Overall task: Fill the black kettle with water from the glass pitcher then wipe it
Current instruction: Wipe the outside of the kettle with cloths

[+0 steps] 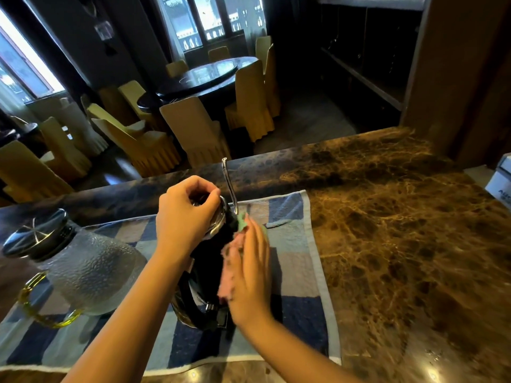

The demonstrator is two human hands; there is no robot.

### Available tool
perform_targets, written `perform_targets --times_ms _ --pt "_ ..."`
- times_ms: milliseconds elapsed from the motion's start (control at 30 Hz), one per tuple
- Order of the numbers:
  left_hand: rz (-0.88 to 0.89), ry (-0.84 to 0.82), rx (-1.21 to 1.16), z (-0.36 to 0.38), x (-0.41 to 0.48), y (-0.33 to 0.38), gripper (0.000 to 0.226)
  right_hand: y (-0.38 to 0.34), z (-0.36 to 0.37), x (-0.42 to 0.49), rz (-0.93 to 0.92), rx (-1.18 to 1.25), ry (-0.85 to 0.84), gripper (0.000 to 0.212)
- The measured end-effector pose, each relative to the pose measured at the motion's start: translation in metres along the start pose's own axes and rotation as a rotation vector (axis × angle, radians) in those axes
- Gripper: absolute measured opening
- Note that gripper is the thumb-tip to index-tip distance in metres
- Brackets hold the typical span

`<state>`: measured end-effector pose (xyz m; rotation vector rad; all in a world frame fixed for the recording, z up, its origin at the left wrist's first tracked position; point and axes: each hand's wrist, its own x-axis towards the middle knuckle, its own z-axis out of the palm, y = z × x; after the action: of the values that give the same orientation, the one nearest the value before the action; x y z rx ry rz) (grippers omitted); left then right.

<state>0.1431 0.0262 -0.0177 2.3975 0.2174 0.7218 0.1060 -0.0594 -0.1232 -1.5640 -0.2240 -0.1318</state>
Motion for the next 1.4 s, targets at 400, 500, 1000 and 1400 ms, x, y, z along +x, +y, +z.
perform_targets --times_ms 400,500,1000,1400 --pt "0.016 -0.033 -0.014 0.001 0.002 -0.003 0.004 0.031 -0.014 0.01 0.256 -0.004 -0.025 0.062" --pt "0.015 -0.118 -0.021 -0.002 0.003 -0.002 0.005 0.008 -0.001 -0.023 0.227 -0.073 -0.074 0.084" --pt "-0.046 -0.766 -0.132 -0.047 0.002 -0.019 0.079 0.008 0.01 -0.013 0.024 0.025 0.121 0.063" --pt "-0.113 -0.825 -0.143 -0.049 0.006 -0.023 0.105 0.02 -0.023 0.077 0.35 0.053 -0.169 0.04"
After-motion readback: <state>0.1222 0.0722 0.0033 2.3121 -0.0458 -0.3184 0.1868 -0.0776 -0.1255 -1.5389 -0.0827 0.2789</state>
